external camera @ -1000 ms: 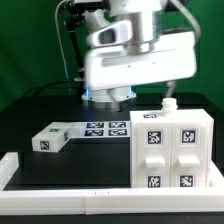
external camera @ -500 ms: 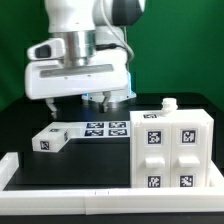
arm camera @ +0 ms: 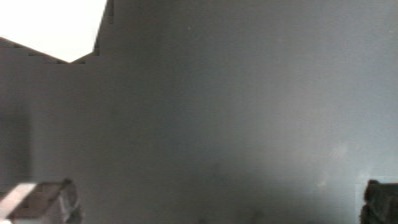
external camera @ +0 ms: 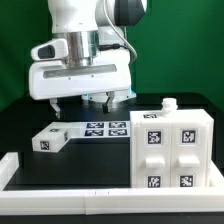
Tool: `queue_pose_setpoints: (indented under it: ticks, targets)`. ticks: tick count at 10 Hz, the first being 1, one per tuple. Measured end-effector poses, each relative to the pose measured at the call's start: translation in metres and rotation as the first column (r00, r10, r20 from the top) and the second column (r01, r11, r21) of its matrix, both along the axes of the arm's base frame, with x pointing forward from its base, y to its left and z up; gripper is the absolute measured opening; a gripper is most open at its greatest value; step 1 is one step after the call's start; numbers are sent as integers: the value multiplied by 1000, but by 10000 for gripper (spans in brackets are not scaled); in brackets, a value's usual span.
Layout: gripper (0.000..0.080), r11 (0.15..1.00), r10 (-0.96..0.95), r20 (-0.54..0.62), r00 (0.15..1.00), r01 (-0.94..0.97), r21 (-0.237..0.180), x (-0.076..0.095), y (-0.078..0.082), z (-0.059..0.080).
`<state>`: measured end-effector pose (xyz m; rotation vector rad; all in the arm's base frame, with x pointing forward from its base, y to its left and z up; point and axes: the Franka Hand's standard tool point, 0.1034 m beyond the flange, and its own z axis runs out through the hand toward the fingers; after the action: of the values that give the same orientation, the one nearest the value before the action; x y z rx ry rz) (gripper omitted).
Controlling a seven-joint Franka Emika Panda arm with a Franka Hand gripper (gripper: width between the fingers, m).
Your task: Assemble cabinet
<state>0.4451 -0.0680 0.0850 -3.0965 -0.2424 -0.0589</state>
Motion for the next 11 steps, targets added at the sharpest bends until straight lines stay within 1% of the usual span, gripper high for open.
queue_pose_setpoints:
  ticks: [1, 2, 3, 5, 6, 9, 10, 11]
  targets:
    - [797, 998, -65, -8, 998, 65, -3, -8, -9, -2]
    - [797, 989, -145, -18, 989, 145, -11, -24, -24, -6]
    - [797, 980, -198, -21, 980, 197, -20, -35, -38, -11]
    - [797, 977, -213, -6, 977, 213, -34, -44, -62, -21]
    - [797, 979, -204, -8, 979, 204, -32, -42, -57, -20]
    - [797, 981, -193, -10, 981, 193, -33, -43, -57, -21]
    - [797, 978, -206, -19, 978, 205, -35, -46, -62, -24]
    - [797, 974, -222, -31, 974, 221, -38, -52, -68, -29]
